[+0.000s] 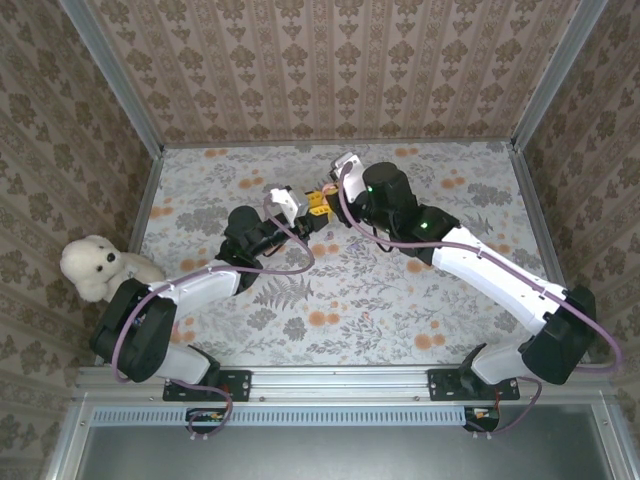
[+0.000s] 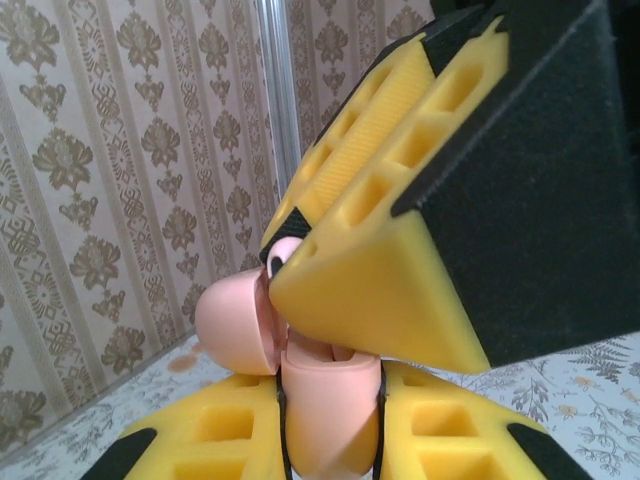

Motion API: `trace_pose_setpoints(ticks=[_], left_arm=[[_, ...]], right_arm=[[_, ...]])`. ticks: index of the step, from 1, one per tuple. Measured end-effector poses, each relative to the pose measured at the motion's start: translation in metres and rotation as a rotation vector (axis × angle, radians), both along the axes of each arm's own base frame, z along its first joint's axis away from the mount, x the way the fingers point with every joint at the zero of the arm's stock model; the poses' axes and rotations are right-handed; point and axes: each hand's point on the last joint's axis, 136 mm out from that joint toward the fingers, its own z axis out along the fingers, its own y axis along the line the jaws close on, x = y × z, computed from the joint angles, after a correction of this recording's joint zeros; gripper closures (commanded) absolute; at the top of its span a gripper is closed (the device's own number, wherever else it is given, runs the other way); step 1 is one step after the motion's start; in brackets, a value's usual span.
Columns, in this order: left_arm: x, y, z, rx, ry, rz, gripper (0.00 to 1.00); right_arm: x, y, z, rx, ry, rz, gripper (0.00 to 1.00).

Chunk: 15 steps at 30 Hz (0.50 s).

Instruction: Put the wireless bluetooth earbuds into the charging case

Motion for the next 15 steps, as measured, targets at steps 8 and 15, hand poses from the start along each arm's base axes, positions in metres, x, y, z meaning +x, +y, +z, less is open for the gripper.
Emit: trace_pose_setpoints(ticks=[8, 15], left_arm=[[0.0023, 0.0000, -0.0037, 0.007, 0.011, 0.008, 1.00], [0.0030, 0.0003, -0.0038, 0.006, 0.011, 0.012, 1.00]], right_arm=[[0.0009, 0.0016, -0.0026, -0.068, -0.039, -0.017, 0.75], [0.0001, 0.0055, -0.0008, -0.082, -0.052, -0.011, 0.71]])
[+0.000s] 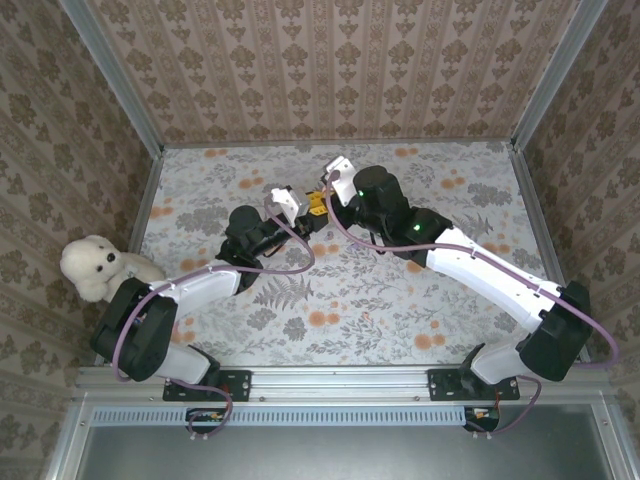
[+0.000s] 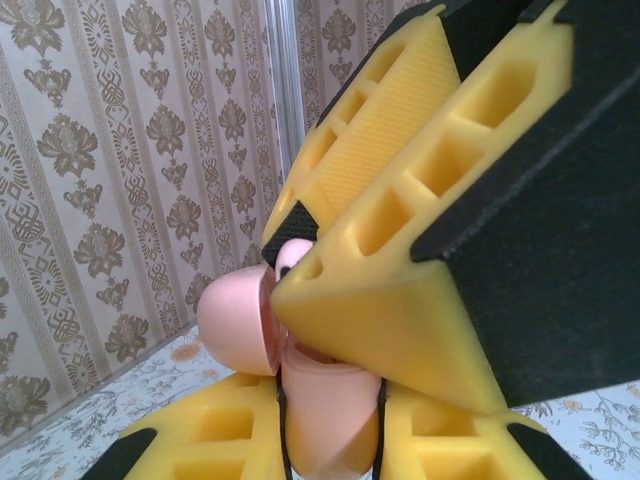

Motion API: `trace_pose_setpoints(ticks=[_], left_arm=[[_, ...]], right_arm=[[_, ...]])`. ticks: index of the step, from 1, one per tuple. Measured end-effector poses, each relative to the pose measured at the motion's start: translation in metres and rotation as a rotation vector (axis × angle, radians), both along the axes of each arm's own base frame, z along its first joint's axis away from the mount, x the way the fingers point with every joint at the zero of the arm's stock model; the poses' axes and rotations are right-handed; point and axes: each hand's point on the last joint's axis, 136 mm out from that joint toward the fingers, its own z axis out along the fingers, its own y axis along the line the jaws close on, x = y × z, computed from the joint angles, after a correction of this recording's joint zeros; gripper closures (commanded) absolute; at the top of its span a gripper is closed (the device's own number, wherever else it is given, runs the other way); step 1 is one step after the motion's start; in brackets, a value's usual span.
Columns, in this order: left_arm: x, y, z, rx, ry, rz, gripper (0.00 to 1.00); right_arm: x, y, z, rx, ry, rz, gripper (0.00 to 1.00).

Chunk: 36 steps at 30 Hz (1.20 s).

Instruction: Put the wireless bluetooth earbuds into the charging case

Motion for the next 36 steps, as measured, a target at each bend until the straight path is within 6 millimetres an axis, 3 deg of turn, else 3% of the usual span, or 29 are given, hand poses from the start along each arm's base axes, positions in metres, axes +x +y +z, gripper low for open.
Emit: trace_pose_setpoints(ticks=[10, 19, 28, 32, 36], left_arm=[[0.002, 0.001, 0.001, -0.011, -0.002, 0.010, 1.00], [0.003, 0.002, 0.002, -0.041, -0.012, 0.020, 1.00], [0.003, 0.003, 0.003, -0.055, -0.027, 0.028, 1.00], [0.003, 0.003, 0.004, -0.058, -0.032, 0.028, 1.00], [0.004, 0.003, 0.003, -0.061, -0.026, 0.028, 1.00]], right_arm=[[-0.001, 0.006, 0.001, -0.005, 0.013, 0.011, 0.68], [0.001, 0.007, 0.005, 0.008, 0.041, -0.005, 0.45], [-0.001, 0.007, 0.025, 0.063, 0.068, -0.020, 0.32], [0.003, 0.001, 0.033, 0.107, 0.089, -0.041, 0.30], [0.009, -0.019, 0.040, 0.168, 0.125, -0.101, 0.29]])
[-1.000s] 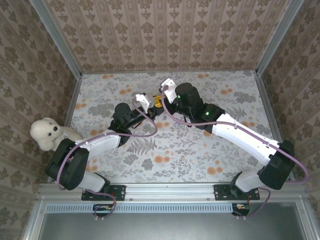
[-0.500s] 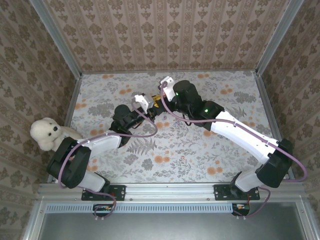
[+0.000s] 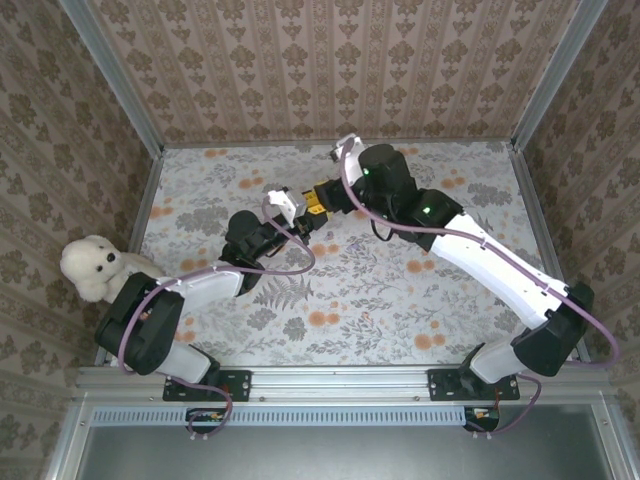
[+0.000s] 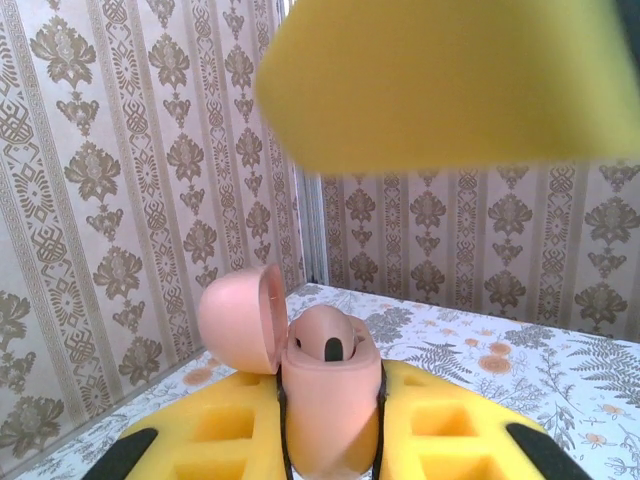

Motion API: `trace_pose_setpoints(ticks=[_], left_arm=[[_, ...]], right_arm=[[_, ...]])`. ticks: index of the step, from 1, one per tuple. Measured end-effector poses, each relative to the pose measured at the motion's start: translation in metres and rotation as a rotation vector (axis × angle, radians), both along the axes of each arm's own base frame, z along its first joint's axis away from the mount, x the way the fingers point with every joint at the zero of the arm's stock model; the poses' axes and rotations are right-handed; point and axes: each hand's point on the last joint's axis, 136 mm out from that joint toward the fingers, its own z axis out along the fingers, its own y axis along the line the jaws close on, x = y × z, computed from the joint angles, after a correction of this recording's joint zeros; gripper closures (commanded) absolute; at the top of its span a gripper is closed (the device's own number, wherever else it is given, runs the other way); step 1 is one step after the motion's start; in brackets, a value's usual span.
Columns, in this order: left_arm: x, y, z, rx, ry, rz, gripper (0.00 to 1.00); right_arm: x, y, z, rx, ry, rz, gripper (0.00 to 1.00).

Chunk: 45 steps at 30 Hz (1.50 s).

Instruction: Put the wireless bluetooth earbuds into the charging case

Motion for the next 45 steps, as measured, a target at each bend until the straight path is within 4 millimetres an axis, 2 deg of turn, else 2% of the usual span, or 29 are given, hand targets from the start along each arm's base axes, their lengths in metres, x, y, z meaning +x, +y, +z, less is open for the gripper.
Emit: trace_pose_setpoints(ticks=[7, 10, 13, 16, 21, 24, 27, 33, 38, 45], left_arm=[[0.002, 0.000, -0.005, -0.003, 0.010, 0.002, 1.00], [0.002, 0.001, -0.005, -0.005, 0.009, 0.006, 1.00], [0.002, 0.002, -0.006, -0.005, 0.009, 0.009, 1.00], [0.002, 0.005, -0.010, -0.002, 0.013, 0.016, 1.00], [0.004, 0.009, -0.012, 0.000, 0.016, 0.027, 1.00], [0.004, 0.010, -0.009, -0.005, 0.010, 0.029, 1.00], [0.003, 0.011, -0.006, -0.009, 0.004, 0.028, 1.00], [0.002, 0.012, -0.006, -0.009, 0.003, 0.028, 1.00], [0.001, 0.012, -0.005, -0.010, 0.002, 0.028, 1.00], [0.000, 0.013, -0.003, -0.011, 0.000, 0.028, 1.00]], right_arm=[[-0.005, -0.046, 0.024, 0.145, 0.049, -0.119, 0.29], [-0.012, -0.062, 0.016, 0.173, 0.110, -0.170, 0.29], [-0.020, -0.069, -0.020, 0.144, 0.225, -0.209, 0.30], [-0.036, -0.076, -0.078, 0.081, 0.385, -0.241, 0.32], [-0.081, -0.090, -0.181, -0.036, 0.662, -0.266, 0.37], [-0.108, -0.092, -0.225, -0.108, 0.778, -0.250, 0.39], [-0.130, -0.088, -0.258, -0.183, 0.862, -0.214, 0.40], [-0.155, -0.073, -0.296, -0.301, 0.944, -0.133, 0.44], [-0.165, -0.062, -0.311, -0.351, 0.970, -0.081, 0.47], [-0.177, -0.058, -0.329, -0.419, 1.002, -0.052, 0.51]])
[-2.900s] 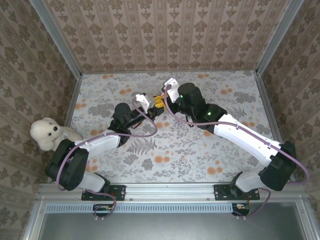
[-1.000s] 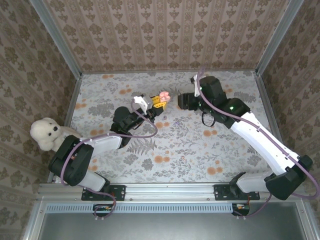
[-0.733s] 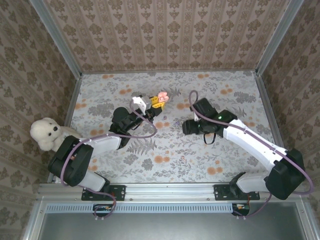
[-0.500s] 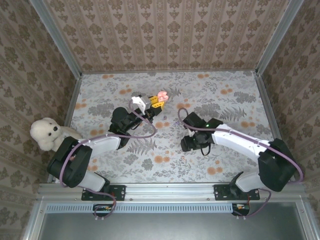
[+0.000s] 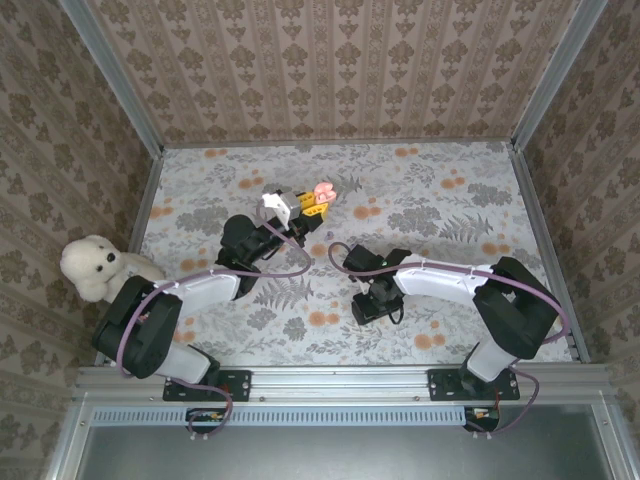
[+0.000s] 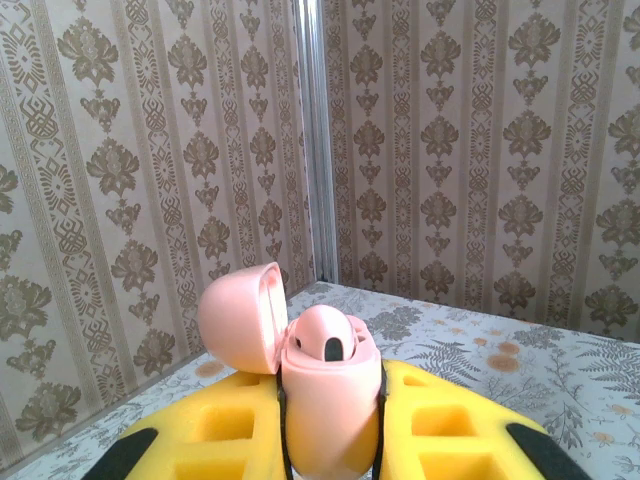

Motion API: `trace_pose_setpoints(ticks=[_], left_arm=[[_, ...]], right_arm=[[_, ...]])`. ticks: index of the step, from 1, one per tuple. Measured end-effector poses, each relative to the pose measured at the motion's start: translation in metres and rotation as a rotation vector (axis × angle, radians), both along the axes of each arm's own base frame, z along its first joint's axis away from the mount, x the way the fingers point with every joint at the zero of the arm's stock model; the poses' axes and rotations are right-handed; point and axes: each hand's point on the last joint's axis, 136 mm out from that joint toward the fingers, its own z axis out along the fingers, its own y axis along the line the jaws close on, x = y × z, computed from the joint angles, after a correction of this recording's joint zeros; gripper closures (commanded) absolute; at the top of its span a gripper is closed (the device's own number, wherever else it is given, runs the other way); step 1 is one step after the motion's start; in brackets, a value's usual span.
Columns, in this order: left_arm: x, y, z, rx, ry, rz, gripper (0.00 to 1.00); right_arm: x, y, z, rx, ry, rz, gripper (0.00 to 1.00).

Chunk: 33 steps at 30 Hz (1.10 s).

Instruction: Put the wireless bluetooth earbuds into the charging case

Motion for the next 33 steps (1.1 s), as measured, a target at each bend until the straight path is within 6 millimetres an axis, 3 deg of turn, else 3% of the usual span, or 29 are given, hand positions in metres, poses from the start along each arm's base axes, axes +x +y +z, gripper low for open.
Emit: trace_pose_setpoints(ticks=[18, 27, 33], left_arm=[[-0.003, 0.002, 0.004, -0.006, -0.009, 0.001, 1.00], [-0.003, 0.002, 0.002, -0.004, -0.006, 0.001, 1.00], [-0.003, 0.003, 0.001, -0.003, -0.003, 0.004, 1.00]], right_arm=[[0.001, 0.001, -0.008, -0.070, 0.003, 0.023, 0.58], [0.009, 0.019, -0.001, -0.047, -0.059, 0.054, 0.58], [0.010, 0.019, -0.004, -0.065, -0.063, 0.059, 0.58]])
